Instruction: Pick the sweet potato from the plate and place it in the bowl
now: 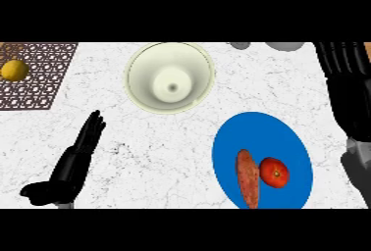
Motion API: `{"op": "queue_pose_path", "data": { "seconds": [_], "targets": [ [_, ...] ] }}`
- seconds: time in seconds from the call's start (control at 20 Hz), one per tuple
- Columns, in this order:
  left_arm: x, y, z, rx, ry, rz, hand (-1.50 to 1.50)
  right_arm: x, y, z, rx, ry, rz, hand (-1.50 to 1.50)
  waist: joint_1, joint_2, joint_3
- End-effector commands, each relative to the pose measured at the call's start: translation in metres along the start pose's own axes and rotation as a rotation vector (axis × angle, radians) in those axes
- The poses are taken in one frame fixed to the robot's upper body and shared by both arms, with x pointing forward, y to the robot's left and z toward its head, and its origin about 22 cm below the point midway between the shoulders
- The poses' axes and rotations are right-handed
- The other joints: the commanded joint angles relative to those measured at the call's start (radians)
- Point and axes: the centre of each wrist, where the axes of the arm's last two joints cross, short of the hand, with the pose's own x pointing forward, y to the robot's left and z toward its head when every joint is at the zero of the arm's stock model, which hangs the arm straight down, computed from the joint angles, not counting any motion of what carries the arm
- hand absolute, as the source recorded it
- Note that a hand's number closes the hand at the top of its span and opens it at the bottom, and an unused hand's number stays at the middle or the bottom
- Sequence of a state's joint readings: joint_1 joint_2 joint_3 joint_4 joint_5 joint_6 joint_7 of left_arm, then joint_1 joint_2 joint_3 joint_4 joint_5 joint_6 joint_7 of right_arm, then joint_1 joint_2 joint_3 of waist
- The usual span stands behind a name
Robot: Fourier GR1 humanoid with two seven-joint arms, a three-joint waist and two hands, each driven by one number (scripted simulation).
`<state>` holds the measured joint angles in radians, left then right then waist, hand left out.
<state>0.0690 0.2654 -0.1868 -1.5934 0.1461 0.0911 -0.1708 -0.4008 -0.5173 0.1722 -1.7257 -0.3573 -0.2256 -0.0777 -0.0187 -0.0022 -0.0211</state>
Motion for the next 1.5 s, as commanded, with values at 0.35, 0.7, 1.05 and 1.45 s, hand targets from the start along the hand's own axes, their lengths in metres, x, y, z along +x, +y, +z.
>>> {"op": "queue_pose_path", "data": {
  "seconds": [0.35, 0.7, 1.05, 1.45],
  "targets": [
    [0.051, 0.069, -0.043, 0.260, -0.103, -0.054, 0.00, 0.009, 0.098, 0.044, 0.403, 0.029, 0.119, -1.50, -0.014, -0.019, 0.015],
    [0.063, 0.089, -0.054, 0.275, -0.115, -0.056, 0.00, 0.025, 0.142, 0.145, 0.360, -0.080, 0.122, -1.50, -0.004, -0.005, 0.020],
    [0.068, 0.096, -0.061, 0.291, -0.107, -0.053, 0.00, 0.077, 0.092, 0.140, 0.397, 0.031, 0.504, -1.50, -0.014, -0.007, 0.018],
    [0.065, 0.095, -0.066, 0.278, -0.108, -0.056, 0.00, 0.124, 0.059, 0.125, 0.688, 0.264, 0.844, -1.50, -0.002, 0.000, 0.016]
  ]
}}
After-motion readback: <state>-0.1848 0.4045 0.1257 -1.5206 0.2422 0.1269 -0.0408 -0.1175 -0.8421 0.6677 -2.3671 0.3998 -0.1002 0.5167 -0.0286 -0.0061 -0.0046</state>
